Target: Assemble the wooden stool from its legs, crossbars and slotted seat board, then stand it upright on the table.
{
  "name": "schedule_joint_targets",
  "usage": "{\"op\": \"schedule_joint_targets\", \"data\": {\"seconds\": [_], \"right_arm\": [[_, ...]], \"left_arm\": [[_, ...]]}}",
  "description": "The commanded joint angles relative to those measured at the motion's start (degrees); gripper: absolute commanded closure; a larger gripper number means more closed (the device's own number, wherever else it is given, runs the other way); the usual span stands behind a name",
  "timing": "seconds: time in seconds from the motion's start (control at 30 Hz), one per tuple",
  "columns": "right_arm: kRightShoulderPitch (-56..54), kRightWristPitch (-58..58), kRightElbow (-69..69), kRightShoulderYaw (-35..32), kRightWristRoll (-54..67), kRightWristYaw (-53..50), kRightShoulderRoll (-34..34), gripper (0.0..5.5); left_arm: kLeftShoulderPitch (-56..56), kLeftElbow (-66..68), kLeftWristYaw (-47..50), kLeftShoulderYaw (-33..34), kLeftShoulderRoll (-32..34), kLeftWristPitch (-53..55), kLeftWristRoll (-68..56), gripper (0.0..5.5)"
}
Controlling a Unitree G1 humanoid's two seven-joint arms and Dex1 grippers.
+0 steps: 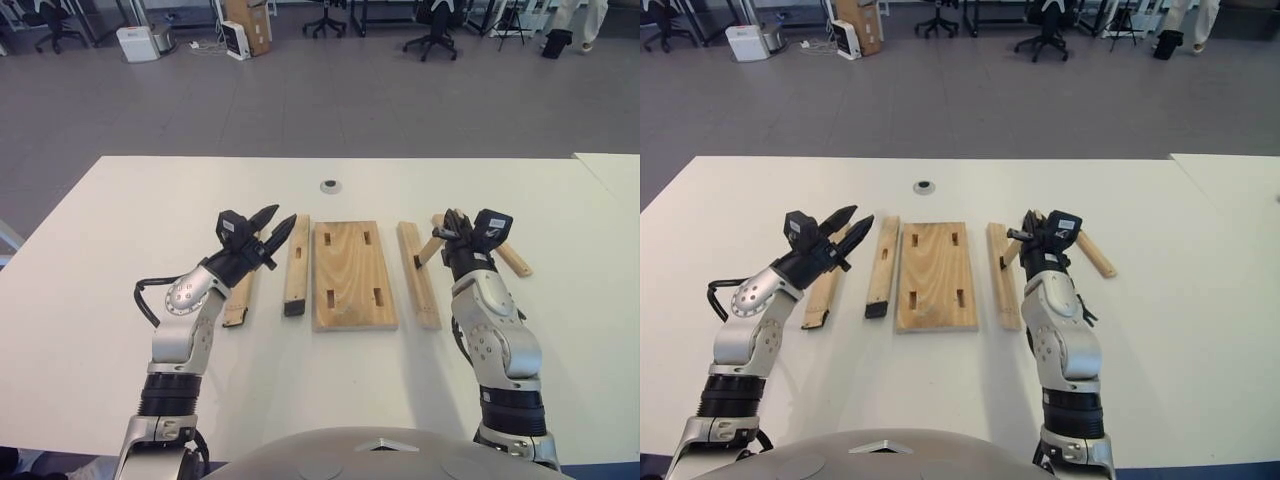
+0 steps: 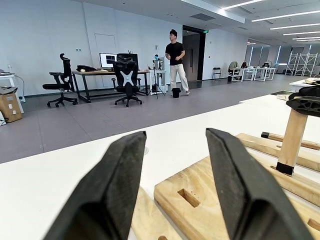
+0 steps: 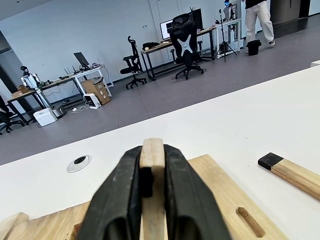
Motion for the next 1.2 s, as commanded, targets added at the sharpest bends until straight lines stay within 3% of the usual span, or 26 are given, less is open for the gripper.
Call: {"op": "schedule_joint_targets", "data": {"seconds": [0.03,0.2,0.37,0.83,1.07,1.1,1.2], "right_arm": [[-1.37,-0.16,4.82,-0.13,-1.75,2.05,0.14,5.08],[-1.2,-1.28,7.86,2.76,-6.9,5.68,-2.32,5.08],[7.66,-4.25,6.13,8.49,-14.03,9.26,-4.98,5.08],[19.41,-22.4,12.58,4.95,-11.95,17.78,-2.58,5.08],[19.96,-17.56,12.83,5.18,-13.74,16.36,-3.64,5.08],[19.58,-17.51,13.01,4.96,-14.04,16.13,-3.94,4.72],[18.41,-16.8,13.19,4.22,-14.37,16.66,-4.61,4.31]], "left_arm": [[0.3,-0.5,0.12,-0.45,-0.01,-0.44,0.85,3.32],[0.7,-1.0,0.23,-0.71,-0.29,-0.45,0.69,3.32],[1.71,-1.97,0.52,-0.57,-0.47,-0.26,0.48,3.32],[5.21,-6.1,0.33,-0.2,-1.01,-0.41,-0.8,3.32],[8.21,-8.19,0.6,-0.17,-1.44,-0.26,-1.21,3.32],[8.43,-8.23,0.69,-0.21,-1.58,-0.45,-1.11,3.32],[8.92,-8.17,1.07,-0.4,-2.26,-1.32,-0.54,3.32]]}}
